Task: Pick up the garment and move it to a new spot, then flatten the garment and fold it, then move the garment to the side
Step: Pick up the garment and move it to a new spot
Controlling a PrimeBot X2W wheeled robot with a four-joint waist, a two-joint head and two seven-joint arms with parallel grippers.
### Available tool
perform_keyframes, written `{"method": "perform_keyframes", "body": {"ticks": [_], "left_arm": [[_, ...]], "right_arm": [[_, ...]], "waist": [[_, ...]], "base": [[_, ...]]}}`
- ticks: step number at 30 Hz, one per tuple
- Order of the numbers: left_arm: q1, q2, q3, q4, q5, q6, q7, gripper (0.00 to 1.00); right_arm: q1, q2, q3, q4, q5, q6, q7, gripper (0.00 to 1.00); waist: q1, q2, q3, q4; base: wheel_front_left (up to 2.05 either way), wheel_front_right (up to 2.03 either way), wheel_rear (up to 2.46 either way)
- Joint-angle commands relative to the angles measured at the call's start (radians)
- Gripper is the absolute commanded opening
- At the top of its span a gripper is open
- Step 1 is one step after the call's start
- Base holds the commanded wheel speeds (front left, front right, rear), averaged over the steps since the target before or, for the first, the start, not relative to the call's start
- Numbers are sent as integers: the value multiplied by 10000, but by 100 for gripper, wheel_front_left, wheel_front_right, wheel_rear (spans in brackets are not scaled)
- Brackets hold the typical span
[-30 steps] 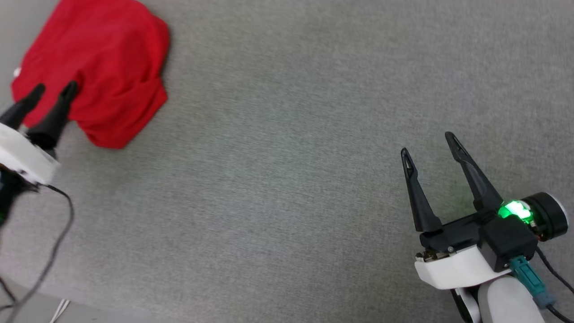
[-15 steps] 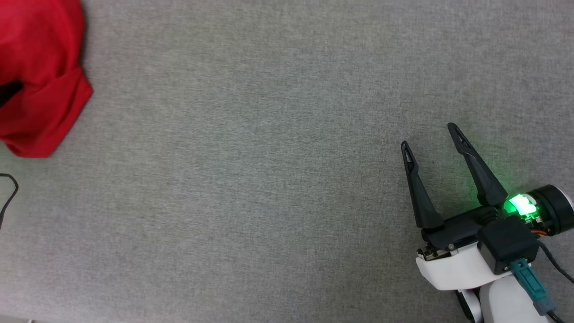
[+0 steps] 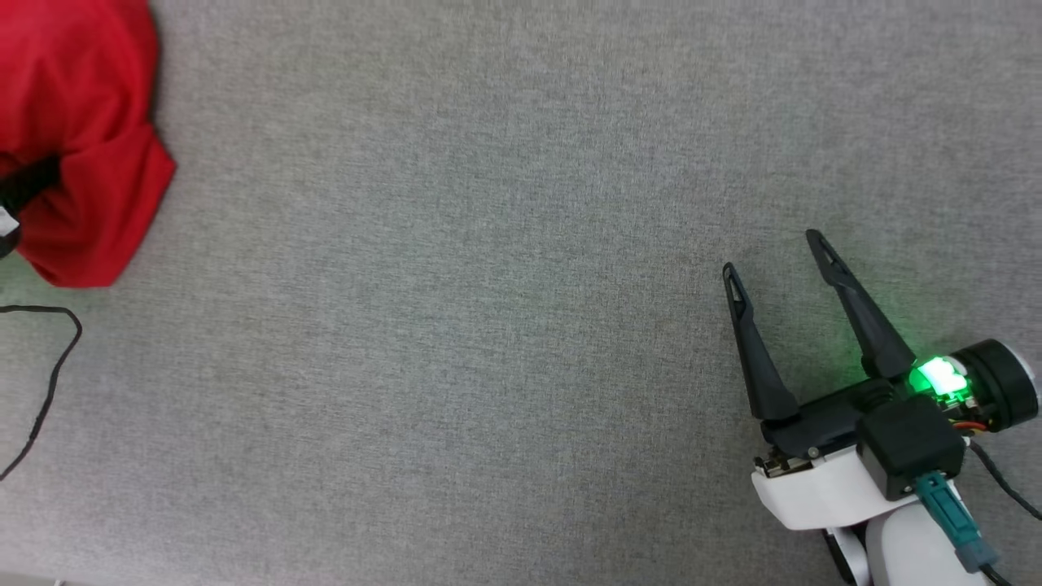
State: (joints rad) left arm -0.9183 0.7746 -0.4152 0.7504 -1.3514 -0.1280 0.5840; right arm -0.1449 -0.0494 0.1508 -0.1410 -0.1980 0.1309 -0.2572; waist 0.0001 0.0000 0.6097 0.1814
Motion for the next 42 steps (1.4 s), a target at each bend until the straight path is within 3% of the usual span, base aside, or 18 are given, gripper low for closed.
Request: {"method": "perform_keyframes", "body": {"ticks": [1,7,16,22,31,38,42], "left_arm": [[146,-84,-61,-65,-77,-26,-42,0],[458,688,-227,-1239,-15,-17,-712,0],[754,1762,-400,-3042,464,-17,-2816,0],[726,2007,-903,-4460,966,-17,-3863,0],[-462,1101,-1312,-5629,2039,10,-4972,0],[-1487,-51,-1713,-6001,3078,271,-5596,0],[-936,-848,-2376,-6068,3594,489,-5979,0]], "right_arm": [[-22,-15,26,38,-13,-3,-7,100],[-29,-12,142,508,328,-3,-52,100],[164,-14,191,1151,1203,-3,-83,100],[378,-14,109,1274,1721,-3,-80,100],[590,-12,17,1276,2054,-3,-81,100],[561,-12,-162,1156,2233,-3,-82,100],[655,-11,-287,1080,2298,-3,-81,100]], "waist": [[-1,0,-210,21],[-1,0,-1277,-17],[-1,0,-3084,-294],[-1,0,-4019,-636],[-1,0,-4704,-1579],[-1,0,-4644,-2490],[-1,0,-4504,-2872]], "base": [[0,0,0],[0,0,0],[0,0,0],[0,0,0],[0,0,0],[0,0,0],[0,0,0]]}}
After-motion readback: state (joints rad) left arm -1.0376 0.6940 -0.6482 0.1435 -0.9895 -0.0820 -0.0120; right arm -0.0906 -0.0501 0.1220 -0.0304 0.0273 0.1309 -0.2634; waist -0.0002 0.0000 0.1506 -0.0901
